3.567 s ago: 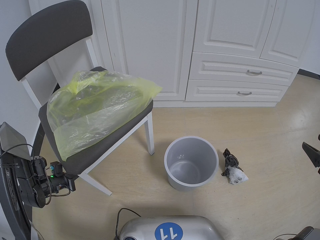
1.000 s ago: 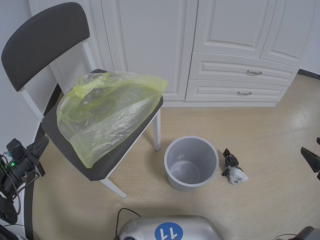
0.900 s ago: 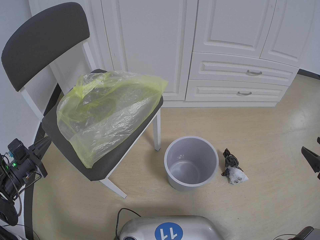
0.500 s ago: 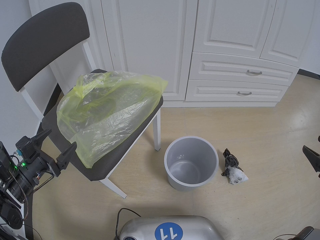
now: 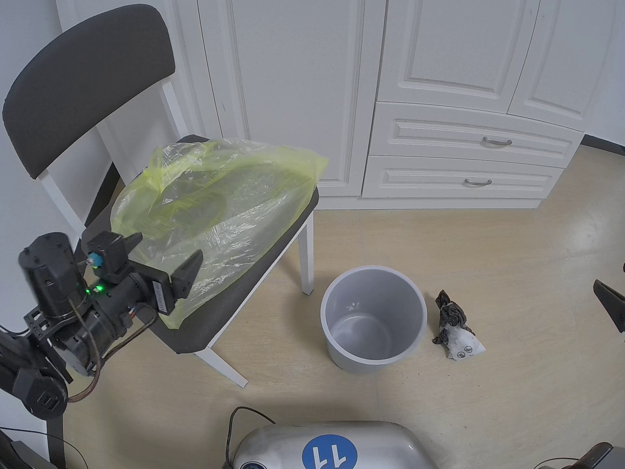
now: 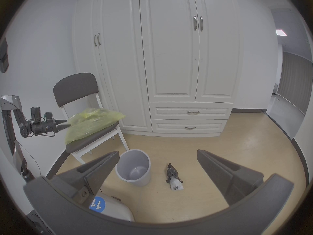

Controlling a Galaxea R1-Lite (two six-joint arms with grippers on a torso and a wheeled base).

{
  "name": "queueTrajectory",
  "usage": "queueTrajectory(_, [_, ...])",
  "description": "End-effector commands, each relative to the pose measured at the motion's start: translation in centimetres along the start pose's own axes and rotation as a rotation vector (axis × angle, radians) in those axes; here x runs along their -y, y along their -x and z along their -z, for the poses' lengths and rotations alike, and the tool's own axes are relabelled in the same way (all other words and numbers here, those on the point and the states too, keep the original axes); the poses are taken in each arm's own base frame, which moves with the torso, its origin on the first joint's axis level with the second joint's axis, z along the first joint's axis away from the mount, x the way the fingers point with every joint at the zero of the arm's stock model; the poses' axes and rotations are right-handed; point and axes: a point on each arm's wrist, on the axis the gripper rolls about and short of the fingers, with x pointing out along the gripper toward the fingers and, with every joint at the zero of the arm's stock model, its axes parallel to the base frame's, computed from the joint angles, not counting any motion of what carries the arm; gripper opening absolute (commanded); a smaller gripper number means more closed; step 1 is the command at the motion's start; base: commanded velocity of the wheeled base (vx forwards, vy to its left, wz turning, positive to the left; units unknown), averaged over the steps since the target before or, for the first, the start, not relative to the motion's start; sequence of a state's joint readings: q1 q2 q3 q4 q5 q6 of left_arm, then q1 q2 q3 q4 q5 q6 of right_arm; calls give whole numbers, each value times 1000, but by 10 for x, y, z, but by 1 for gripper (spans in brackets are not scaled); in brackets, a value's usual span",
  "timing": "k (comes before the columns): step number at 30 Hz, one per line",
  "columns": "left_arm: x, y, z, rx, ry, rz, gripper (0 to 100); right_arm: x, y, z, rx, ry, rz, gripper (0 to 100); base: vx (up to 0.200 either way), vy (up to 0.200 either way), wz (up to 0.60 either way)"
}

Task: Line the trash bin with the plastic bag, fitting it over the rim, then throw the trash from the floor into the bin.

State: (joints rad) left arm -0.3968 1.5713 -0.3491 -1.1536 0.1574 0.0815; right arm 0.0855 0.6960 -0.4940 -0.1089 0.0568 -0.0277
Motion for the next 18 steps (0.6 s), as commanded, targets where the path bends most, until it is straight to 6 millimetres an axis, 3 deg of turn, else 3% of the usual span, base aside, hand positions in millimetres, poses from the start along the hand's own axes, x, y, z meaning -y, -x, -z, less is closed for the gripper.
queueTrajectory(1, [28,-23,-10,-189,-72,-65,100,0,1,-1,-1,0,6,100,0,0,0])
queueTrajectory(6, [29,-2,-22,-187,-131,-86,100,0,1,0,-4,0,6,100,0,0,0])
queueTrajectory(9, [23,10,-18,-200,-214,-92,100,0,0,1,-8,1,4,100,0,0,0])
queueTrajectory(12, [14,26,-7,-237,-344,-133,100,0,2,3,-22,2,1,100,0,0,0])
queueTrajectory(18, [13,30,17,-330,-397,-125,100,-1,6,6,-43,27,-2,100,0,0,0])
